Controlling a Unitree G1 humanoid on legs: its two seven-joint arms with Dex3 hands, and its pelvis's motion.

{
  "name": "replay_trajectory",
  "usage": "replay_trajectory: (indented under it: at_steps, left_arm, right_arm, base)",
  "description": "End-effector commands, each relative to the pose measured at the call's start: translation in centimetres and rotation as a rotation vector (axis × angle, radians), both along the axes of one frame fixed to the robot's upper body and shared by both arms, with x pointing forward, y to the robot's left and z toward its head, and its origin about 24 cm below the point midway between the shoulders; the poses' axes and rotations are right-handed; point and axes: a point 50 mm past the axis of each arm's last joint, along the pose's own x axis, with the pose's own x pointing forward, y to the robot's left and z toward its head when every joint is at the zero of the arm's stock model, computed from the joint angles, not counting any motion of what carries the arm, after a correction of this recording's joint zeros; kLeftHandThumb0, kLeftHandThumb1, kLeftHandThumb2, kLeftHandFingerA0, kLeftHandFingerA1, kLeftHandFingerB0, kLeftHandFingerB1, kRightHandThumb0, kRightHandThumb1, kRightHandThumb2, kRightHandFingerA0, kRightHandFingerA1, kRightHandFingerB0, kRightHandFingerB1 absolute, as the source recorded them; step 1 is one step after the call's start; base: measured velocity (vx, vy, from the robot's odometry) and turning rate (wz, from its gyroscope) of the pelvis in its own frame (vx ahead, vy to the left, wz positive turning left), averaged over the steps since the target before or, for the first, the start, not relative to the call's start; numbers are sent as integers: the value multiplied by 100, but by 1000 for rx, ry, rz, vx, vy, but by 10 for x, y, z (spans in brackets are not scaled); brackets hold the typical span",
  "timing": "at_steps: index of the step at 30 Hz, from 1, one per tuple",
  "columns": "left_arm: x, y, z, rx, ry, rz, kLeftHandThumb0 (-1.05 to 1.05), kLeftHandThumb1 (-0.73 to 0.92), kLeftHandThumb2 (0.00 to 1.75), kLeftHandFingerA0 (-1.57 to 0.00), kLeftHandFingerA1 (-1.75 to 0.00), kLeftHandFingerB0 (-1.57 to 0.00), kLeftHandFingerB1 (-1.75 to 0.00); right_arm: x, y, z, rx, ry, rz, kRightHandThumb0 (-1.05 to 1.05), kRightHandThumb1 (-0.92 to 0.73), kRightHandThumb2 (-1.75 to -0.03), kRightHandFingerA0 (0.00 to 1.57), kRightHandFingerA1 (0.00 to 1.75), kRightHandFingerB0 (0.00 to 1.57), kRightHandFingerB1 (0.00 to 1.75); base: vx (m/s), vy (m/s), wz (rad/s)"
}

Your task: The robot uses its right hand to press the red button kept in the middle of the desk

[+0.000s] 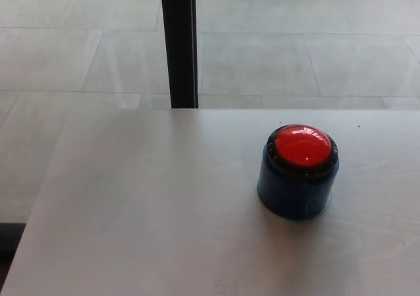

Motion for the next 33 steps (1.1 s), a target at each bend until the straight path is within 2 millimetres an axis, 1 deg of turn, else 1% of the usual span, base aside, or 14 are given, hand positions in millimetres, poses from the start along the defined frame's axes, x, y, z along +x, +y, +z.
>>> replay_trajectory:
  at_steps: [1,3,5,7,9,13,15,19,20,25,26,28,29,33]
  left_arm:
    - [-2,8,7,24,8,16,-75,92,129,-47,-95,-28,-77]
    - [-1,8,7,16,-9,19,-76,92,129,-45,-95,-27,-78]
    - [0,8,8,18,-10,30,-75,92,127,-48,-97,-35,-83]
    - [-2,8,8,29,4,9,-75,92,129,-49,-96,-31,-79]
    - [-1,8,8,40,21,8,-76,92,130,-52,-98,-34,-81]
    - [-1,9,9,39,10,4,-77,92,130,-52,-99,-34,-81]
    - [-1,8,8,18,-10,21,-76,92,128,-47,-96,-31,-80]
    - [0,8,8,18,-12,36,-76,92,128,-48,-98,-34,-84]
    - [0,8,8,28,5,19,-76,92,130,-52,-101,-35,-85]
    - [-1,9,8,23,-2,32,-75,92,127,-51,-100,-30,-80]
    - [-1,9,8,17,-12,42,-76,92,127,-49,-100,-35,-85]
    - [-1,9,9,22,-7,28,-76,92,128,-48,-97,-33,-82]
    - [-2,9,9,24,-8,17,-77,92,129,-48,-97,-31,-81]
    - [-1,9,9,34,14,16,-77,92,130,-51,-98,-31,-81]
  right_arm:
    - [8,28,-29,-97,90,85,-14,-44,-134,97,175,80,163]
    - [10,37,-39,-135,117,101,-14,-42,-134,99,175,80,159]
    - [12,47,-53,-127,169,140,-13,-43,-131,99,175,82,157]
    - [12,57,-71,-137,236,154,-12,-48,-127,96,175,79,160]
    - [13,60,-85,-137,275,166,-15,-51,-125,93,175,74,158]
    - [12,63,-97,-128,319,177,-15,-53,-124,91,175,75,160]
    - [8,66,-120,-178,391,182,-13,-53,-125,91,175,75,161]
    - [4,68,-136,-200,429,186,-14,-54,-125,93,175,75,161]
    - [2,67,-146,-204,456,194,-15,-56,-120,92,175,74,161]
    - [-3,68,-163,-247,504,207,-15,-52,-123,94,175,77,160]
    - [-4,69,-165,-250,508,211,-15,-52,-123,94,175,77,160]
    - [-5,69,-167,-261,513,216,-16,-52,-123,95,175,77,159]
    - [-5,70,-168,-266,518,218,-18,-55,-118,96,175,78,158]
    - [-6,76,-169,-303,519,241,-17,-52,-122,92,175,76,161]
  base:
    - [0,0,0]
    - [0,0,0]
    - [0,0,0]
    - [0,0,0]
    - [0,0,0]
    - [0,0,0]
    - [0,0,0]
    - [0,0,0]
    - [0,0,0]
    - [0,0,0]
    - [0,0,0]
    - [0,0,0]
    - [0,0,0]
    - [0,0,0]
